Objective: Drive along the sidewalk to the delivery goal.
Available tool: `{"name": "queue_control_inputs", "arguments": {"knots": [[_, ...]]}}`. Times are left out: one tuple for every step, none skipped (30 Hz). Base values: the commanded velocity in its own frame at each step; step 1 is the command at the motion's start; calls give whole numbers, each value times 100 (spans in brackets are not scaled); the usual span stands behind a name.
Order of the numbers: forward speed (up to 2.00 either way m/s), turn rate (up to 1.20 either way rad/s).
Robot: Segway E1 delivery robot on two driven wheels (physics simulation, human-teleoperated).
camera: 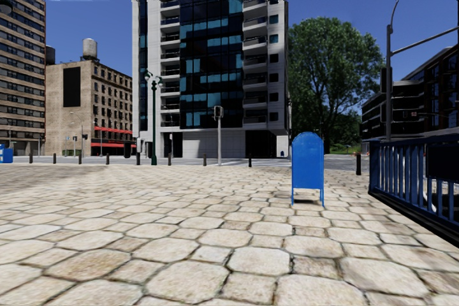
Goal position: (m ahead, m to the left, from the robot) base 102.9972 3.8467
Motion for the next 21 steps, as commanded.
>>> {"name": "queue_control_inputs", "arguments": {"knots": [[200,25],[200,25],[200,25],[200,25],[200,25],[200,25],[200,25],[200,25],[200,25],[200,25],[200,25],[200,25],[200,25],[200,25],[200,25],[200,25],[200,25],[200,25],[200,25],[200,25],[200,25]]}}
